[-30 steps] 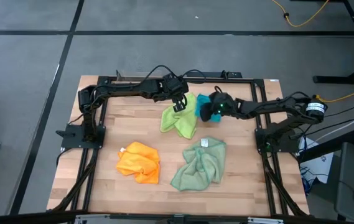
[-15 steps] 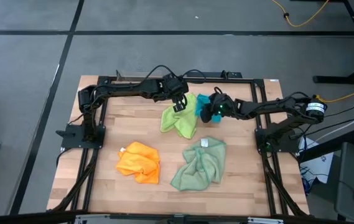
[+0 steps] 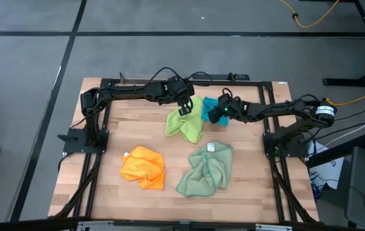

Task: Fold microfiber towels
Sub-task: Fold the blue towel

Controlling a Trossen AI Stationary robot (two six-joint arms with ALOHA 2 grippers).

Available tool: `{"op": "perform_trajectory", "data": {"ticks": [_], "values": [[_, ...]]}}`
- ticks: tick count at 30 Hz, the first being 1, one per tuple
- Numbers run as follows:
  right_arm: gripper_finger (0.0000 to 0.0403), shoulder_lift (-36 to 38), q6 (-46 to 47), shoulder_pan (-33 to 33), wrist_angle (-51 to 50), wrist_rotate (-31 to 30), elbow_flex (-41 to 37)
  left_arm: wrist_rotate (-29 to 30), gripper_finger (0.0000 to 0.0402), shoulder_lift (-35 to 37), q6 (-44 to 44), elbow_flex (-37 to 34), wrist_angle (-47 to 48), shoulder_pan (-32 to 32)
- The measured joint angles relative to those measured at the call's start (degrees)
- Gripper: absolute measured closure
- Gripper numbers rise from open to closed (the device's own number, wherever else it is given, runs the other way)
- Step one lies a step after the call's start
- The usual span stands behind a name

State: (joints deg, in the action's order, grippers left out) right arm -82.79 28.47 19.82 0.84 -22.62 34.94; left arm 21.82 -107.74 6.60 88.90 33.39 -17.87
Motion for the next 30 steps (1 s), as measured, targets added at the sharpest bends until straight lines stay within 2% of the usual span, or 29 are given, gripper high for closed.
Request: {"op": "perform_trajectory", "data": {"ticks": [5, 14, 20, 25, 30], "values": [[0.0272, -2.79, -0.3, -1.56, 4.22, 7.12, 0.03, 0.0, 0.0317, 0.0, 0.08, 0.0, -0.25, 0.0], [0.0272, -9.4, -0.06, -2.91, 7.58, 8.7, 0.04, 0.0, 0.0317, 0.0, -0.08, 0.0, -0.6, 0.01], [0.0272, -5.06, -0.6, -2.91, 6.39, 8.24, 0.04, 0.0, 0.0317, 0.0, -0.24, 0.0, -0.6, 0.01], [0.0272, 1.42, -1.67, -2.91, 0.32, 1.49, 0.05, 0.0, 0.0317, 0.0, -0.23, 0.0, -0.6, 0.0], [0.0272, 0.79, 1.24, -2.89, -3.69, 1.66, -0.04, 0.0, 0.0317, 0.0, -0.23, 0.0, -0.6, 0.02]]}}
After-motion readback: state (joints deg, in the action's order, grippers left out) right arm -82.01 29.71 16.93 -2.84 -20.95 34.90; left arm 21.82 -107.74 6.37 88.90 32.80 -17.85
